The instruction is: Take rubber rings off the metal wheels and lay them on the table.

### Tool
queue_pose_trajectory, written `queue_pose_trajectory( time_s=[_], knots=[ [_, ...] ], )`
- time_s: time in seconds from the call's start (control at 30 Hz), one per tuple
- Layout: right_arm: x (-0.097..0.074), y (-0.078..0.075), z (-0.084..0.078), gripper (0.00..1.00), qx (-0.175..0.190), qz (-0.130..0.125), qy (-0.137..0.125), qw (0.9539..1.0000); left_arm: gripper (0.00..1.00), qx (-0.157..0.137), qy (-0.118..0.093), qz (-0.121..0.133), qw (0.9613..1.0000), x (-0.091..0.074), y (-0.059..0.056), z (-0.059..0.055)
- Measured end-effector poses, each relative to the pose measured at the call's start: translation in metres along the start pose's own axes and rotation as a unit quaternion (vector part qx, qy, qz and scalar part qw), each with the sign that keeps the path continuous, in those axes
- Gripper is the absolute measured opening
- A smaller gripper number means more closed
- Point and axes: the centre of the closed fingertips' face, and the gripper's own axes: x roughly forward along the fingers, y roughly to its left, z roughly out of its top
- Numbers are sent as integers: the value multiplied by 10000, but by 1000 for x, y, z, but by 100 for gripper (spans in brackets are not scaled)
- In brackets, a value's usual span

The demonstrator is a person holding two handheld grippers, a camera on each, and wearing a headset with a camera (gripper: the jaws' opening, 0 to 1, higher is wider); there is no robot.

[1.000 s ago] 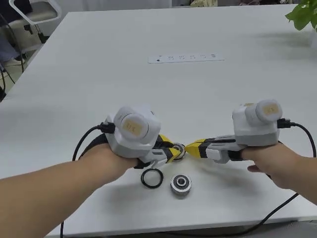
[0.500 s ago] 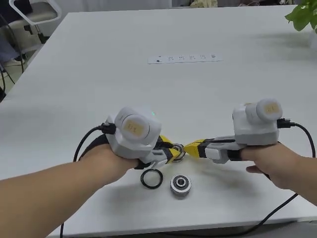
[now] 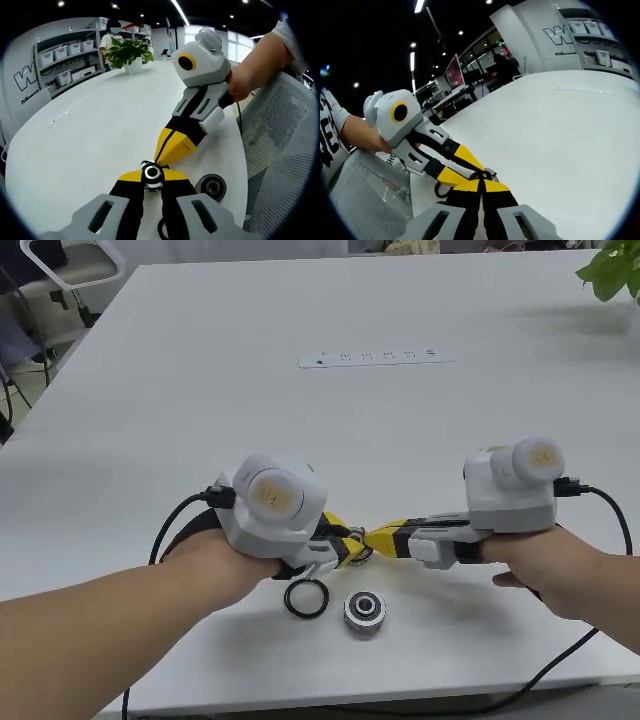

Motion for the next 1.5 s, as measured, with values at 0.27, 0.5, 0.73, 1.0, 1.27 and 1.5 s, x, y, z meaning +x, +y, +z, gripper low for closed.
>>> queue_pose_trajectory(
  time_s=[0.27,0.5,0.73,1.0,1.27,1.5],
  knots=[
    [2,10,8,0,-111,183,-122,9997,8,10,-14,-9,10000,0,-1,0],
    [1,4,5,0,-145,97,-81,9998,8,-8,-32,-18,10000,0,-1,0],
    [-1,-5,0,0,-126,-22,-13,9999,8,-68,-57,-35,10000,0,-1,0],
    [-2,-7,-2,0,-101,-49,11,9999,9,-101,-64,-64,9999,0,-1,0],
    [-1,-5,-1,0,-100,-30,-23,9999,12,55,-24,-71,10000,0,0,1],
    [-2,-4,2,0,-72,-17,-74,9999,15,136,12,-166,9998,-4,-2,0]
  ],
)
